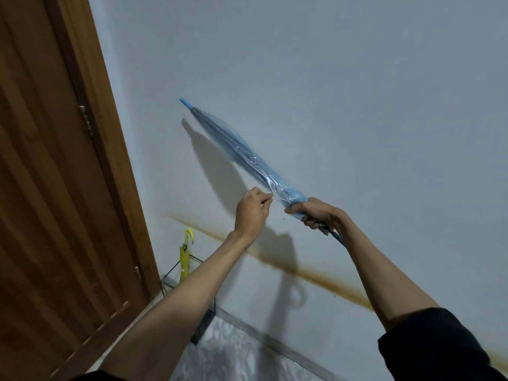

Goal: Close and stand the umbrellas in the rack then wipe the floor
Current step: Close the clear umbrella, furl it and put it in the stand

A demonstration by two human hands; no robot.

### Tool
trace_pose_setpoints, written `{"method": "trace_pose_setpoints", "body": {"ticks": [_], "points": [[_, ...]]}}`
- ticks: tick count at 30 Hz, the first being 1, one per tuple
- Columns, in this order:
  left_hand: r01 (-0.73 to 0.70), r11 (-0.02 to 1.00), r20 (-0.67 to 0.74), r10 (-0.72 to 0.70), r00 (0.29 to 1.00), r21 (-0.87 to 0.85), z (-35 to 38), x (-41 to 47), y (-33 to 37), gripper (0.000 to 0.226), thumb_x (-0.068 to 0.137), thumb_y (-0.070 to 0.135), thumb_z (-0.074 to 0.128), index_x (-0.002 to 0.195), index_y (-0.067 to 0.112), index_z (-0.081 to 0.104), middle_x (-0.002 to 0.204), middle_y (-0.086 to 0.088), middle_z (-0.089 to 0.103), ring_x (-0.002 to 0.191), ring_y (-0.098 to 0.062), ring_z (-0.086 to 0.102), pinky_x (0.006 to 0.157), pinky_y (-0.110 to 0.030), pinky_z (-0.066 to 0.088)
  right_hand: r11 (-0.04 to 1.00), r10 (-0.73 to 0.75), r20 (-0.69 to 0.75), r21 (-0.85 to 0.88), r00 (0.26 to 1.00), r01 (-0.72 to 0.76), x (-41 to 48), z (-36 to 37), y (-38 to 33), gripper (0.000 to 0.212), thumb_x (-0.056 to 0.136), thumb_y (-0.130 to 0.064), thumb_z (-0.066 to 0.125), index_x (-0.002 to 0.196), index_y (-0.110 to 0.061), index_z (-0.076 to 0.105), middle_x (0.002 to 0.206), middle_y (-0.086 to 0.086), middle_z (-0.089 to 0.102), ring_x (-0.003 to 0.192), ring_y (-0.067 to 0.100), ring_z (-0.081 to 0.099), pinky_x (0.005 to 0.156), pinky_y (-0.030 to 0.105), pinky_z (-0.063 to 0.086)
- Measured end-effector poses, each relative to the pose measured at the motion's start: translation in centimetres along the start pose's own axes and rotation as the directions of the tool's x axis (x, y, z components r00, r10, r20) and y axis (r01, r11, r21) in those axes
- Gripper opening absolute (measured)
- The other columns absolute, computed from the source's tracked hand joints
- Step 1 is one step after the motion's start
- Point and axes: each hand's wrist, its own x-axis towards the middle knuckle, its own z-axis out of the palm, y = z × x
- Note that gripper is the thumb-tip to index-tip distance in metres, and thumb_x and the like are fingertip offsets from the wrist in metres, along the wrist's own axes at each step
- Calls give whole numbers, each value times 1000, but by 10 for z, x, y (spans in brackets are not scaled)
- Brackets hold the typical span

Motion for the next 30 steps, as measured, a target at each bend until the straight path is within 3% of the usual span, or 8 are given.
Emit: {"method": "trace_pose_setpoints", "body": {"ticks": [7, 13, 16, 20, 22, 24, 26, 30], "points": [[-186, 966, 67, 177, 982, 180, -1, -6, 10, 21, 97, 13, 48, 112, 13, 64, 86, -4, 53, 82, -23, 52, 61, -37, 48, 997, 11, 15, 74, 1000, -13, -12, 8, -10, 38, 82, -36, 69, 67, -22, 36, 46, -5, 34, 38, 10, 25, 40, 17, 20], [-172, 966, 147, 144, 979, 195, 7, -11, 29, 33, 96, 11, 40, 125, 6, 53, 104, -10, 55, 96, -26, 55, 73, -36, 48, 1000, -1, -68, 26, 998, 2, -18, 10, -8, 33, 72, -35, 67, 68, -18, 39, 50, 0, 37, 42, 14, 27, 46, 24, 22], [-84, 986, 101, 70, 992, 146, 9, -13, 39, 32, 101, 23, 36, 107, 4, 61, 98, -12, 58, 88, -27, 58, 72, -37, 47, 999, -32, -124, -12, 992, 31, -21, 13, -8, 23, 73, -30, 62, 69, -15, 45, 53, 0, 41, 41, 13, 30, 42, 21, 27], [240, 959, 96, -228, 969, -148, 7, -3, 45, 50, 96, 40, 51, 63, 5, 61, 58, -10, 56, 55, -24, 50, 54, -34, 36, 998, -65, -185, -36, 981, 60, -21, 18, -4, 25, 77, -33, 66, 70, -15, 51, 57, 2, 45, 44, 13, 35, 43, 21, 32], [429, 822, 173, -393, 903, -375, 4, 4, 42, 44, 85, 37, 69, 58, 2, 63, 53, -11, 57, 50, -19, 51, 54, -33, 47, 997, -65, -192, -40, 979, 58, -22, 19, -2, 25, 81, -31, 67, 69, -16, 50, 56, 1, 45, 42, 13, 35, 43, 21, 31], [636, 528, 360, -536, 764, -562, -1, 12, 39, 26, 74, 23, 82, 69, 0, 70, 60, -8, 64, 55, -16, 61, 62, -26, 58, 998, -66, -176, -30, 982, 62, -22, 19, 0, 26, 80, -31, 67, 69, -16, 49, 55, 0, 43, 41, 12, 33, 43, 20, 30], [771, 257, 598, -506, 621, -583, -7, 19, 36, 22, 72, 9, 83, 83, -2, 67, 70, -8, 64, 63, -14, 63, 64, -23, 60, 998, -56, -148, -15, 987, 54, -23, 18, 3, 28, 78, -32, 68, 68, -16, 47, 53, -1, 41, 40, 12, 31, 43, 20, 28], [860, -32, 796, -396, 457, -510, -16, 23, 26, 13, 81, 4, 74, 78, 1, 62, 74, -5, 59, 68, -9, 60, 67, -21, 58, 998, -42, -94, 36, 995, 45, -25, 13, 1, 33, 79, -31, 68, 66, -20, 40, 48, -2, 33, 40, 12, 24, 41, 20, 21]]}}
